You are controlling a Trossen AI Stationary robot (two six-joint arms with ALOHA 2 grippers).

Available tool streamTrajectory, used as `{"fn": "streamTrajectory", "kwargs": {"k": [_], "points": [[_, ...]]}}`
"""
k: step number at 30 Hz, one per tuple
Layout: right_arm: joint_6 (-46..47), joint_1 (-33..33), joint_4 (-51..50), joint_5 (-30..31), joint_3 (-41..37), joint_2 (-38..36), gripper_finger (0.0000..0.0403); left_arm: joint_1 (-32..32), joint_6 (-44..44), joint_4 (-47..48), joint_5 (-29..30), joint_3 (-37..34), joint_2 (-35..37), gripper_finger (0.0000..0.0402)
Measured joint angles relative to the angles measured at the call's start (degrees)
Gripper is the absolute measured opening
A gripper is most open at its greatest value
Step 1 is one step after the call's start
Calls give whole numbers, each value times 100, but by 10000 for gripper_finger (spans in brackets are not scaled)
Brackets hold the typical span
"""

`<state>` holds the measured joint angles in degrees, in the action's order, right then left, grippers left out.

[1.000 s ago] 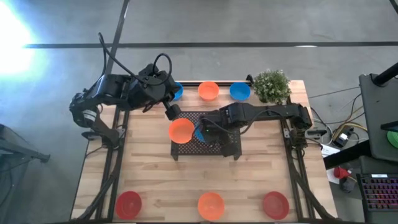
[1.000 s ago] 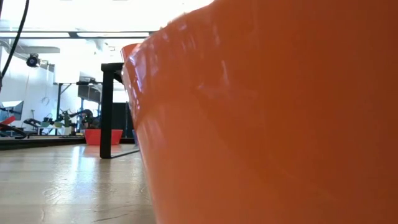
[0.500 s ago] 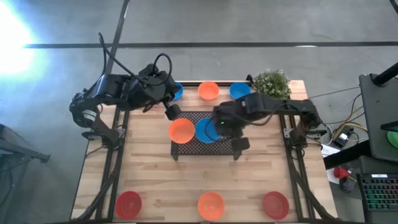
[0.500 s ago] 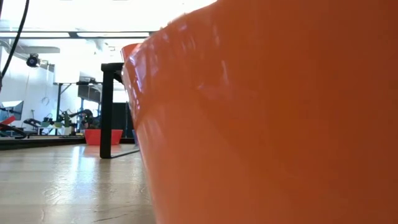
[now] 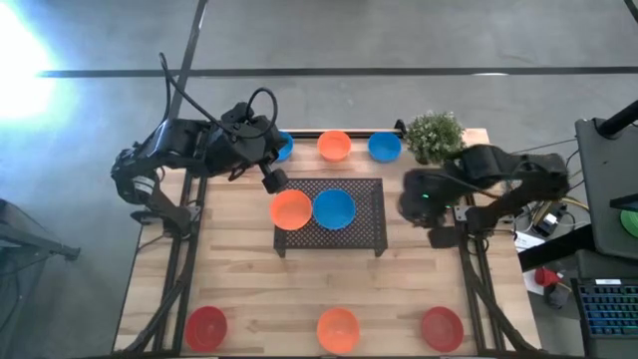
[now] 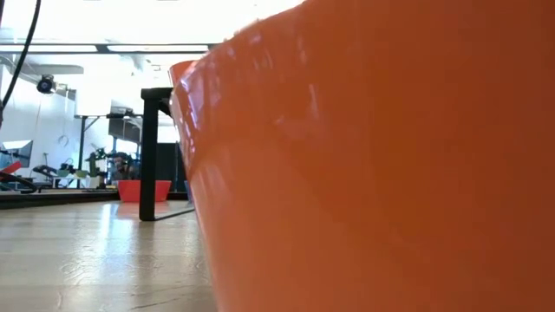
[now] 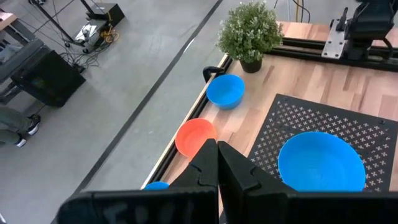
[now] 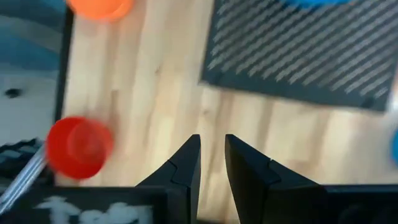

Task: Pick & Place Mini bowls
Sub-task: Put the right red bowl on the shelf

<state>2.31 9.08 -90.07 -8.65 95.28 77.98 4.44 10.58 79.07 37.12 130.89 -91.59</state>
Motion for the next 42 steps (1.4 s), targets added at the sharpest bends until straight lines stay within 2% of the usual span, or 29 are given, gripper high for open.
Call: {"fn": "streamTrajectory", "kwargs": {"k": [3,6,9,13,16,20,30,42], "points": [[187,343,13,-78,-581,-438,68,0,-31,4,0,0,0,0],[749,794,118,-152,-1115,-796,65,-1,-77,25,0,2,0,0],[1607,1255,224,-676,-1603,-1028,63,-2,-97,36,0,0,0,0],[2387,2000,358,-1173,-2162,-1098,63,-10,-100,33,0,0,0,0],[2532,2516,674,-1426,-2490,-1049,63,-10,-96,33,0,0,0,0],[2586,2991,1059,-1440,-2798,-873,63,-10,-43,31,0,2,0,0],[2924,3167,2143,-1429,-3320,-420,63,-10,8,26,0,0,0,0],[3071,3320,3639,-1232,-4077,-348,63,-10,-19,36,0,0,0,0]]}}
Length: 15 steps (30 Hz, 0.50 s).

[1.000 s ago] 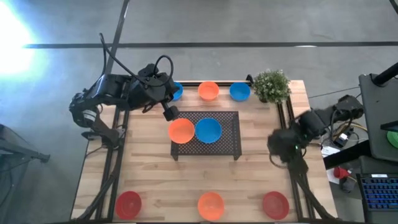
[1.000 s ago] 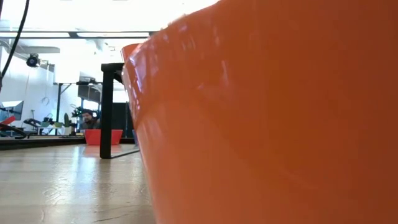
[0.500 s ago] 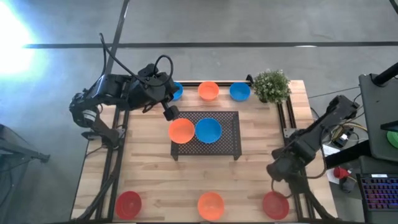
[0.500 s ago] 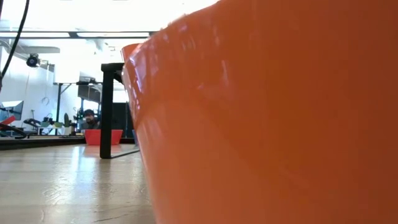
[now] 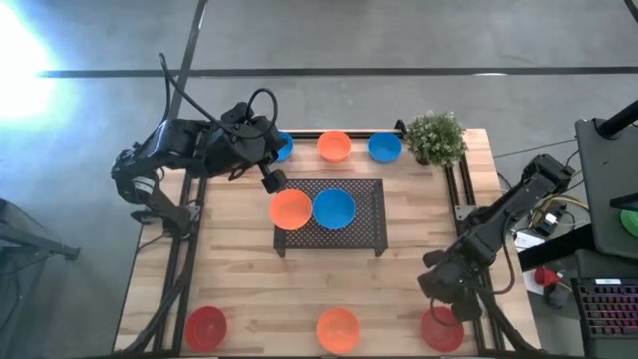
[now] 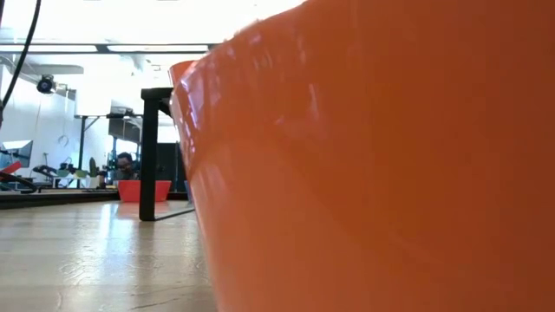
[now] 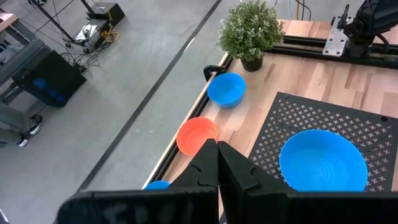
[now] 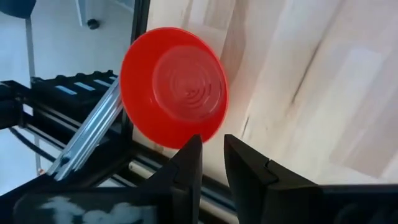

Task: Pick & Place Mini bowls
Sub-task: Put the right red bowl on the shelf

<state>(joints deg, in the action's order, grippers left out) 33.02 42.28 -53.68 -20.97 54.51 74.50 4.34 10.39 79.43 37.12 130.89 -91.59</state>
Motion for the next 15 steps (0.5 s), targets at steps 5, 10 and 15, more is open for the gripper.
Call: {"fn": "streamTrajectory", "kwargs": {"k": [5,10,15], "points": [[-25,18,139,11,-194,235,76,0,-4,13,2,0,0,0],[-361,61,330,15,-264,522,108,0,-7,28,0,0,0,0],[-421,73,604,12,-352,871,129,0,-17,32,0,0,0,0]]}}
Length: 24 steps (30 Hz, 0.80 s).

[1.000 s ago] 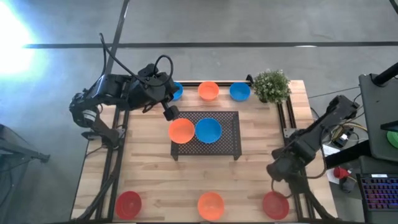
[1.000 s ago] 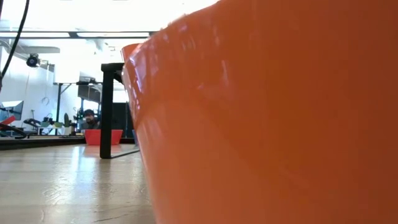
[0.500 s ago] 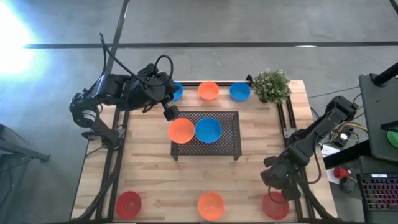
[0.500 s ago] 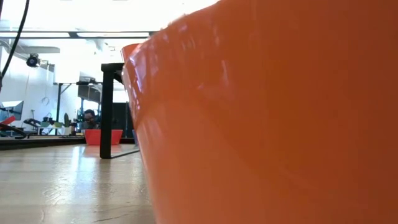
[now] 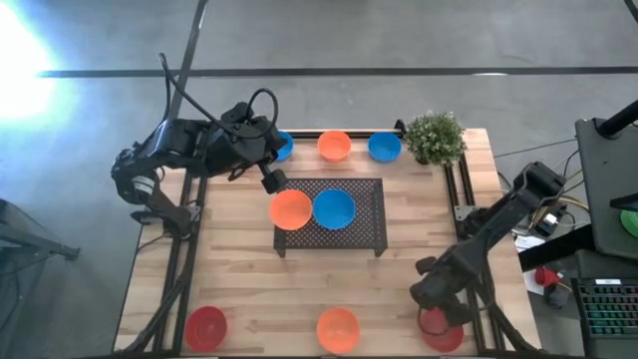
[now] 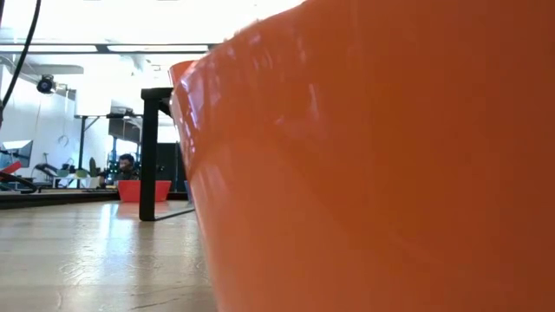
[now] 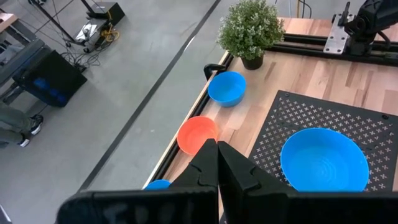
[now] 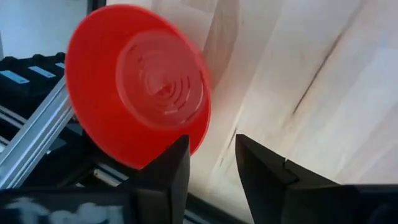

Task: Pick & Place Mini bowls
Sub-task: Put the right red bowl on the shelf

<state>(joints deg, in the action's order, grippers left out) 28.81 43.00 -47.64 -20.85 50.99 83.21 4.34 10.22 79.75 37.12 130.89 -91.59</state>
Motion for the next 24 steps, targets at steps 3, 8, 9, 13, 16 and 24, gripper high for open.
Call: {"fn": "streamTrajectory", "kwargs": {"k": [3,8,9,13,16,24], "points": [[-51,0,187,-1,-16,218,134,0,-3,2,0,0,0,0],[-49,25,421,-19,-43,546,130,0,-3,4,0,0,0,0],[-49,29,442,-21,-48,610,129,0,-3,2,0,0,0,0],[-51,66,545,-23,-49,845,125,0,-1,5,0,0,0,0],[-40,66,659,-31,-45,957,125,0,-1,5,0,0,0,0],[103,66,695,-21,-46,892,66,0,-76,4,0,0,0,0]]}}
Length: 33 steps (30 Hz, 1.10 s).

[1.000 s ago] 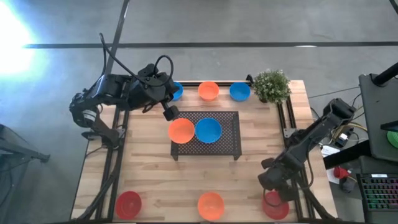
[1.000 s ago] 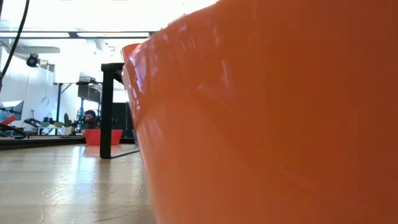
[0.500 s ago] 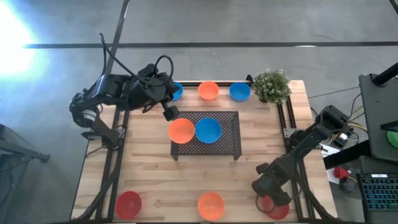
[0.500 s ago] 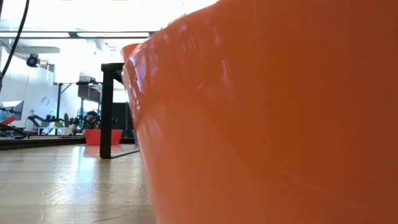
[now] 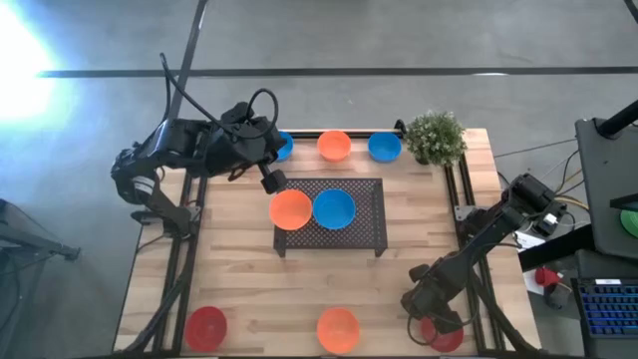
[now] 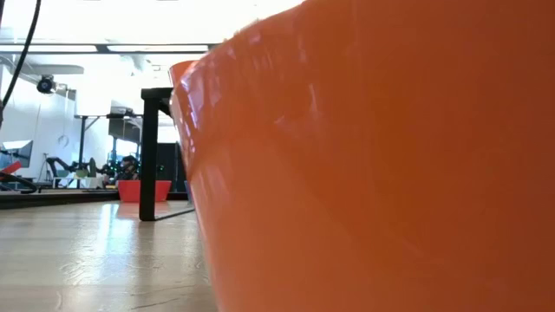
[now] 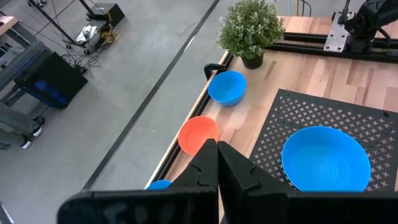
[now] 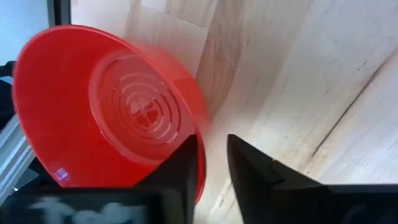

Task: Pick & Place Mini bowls
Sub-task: Put the right red bowl on the shelf

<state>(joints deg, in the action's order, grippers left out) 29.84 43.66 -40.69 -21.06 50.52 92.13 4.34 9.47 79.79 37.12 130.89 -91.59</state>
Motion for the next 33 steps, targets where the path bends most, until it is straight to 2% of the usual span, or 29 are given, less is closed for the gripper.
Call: {"fn": "streamTrajectory", "kwargs": {"k": [2,4,12,19,26,30,33], "points": [[69,-2,9,0,0,-3,31,0,-10,0,0,0,0,0],[210,-3,16,2,-2,-3,15,0,-34,2,0,0,0,0],[770,-7,-206,-32,-8,-300,9,0,-87,0,0,0,0,0],[1715,-46,-573,-39,-9,-1377,8,0,-256,0,0,0,0,0],[3049,-353,-594,641,71,-2734,8,0,-354,0,0,0,0,0],[3190,-622,-735,1156,281,-3285,8,0,-375,0,2,0,0,0],[3304,-957,-1337,1420,543,-3512,8,0,-375,-2,0,0,0,0]]}}
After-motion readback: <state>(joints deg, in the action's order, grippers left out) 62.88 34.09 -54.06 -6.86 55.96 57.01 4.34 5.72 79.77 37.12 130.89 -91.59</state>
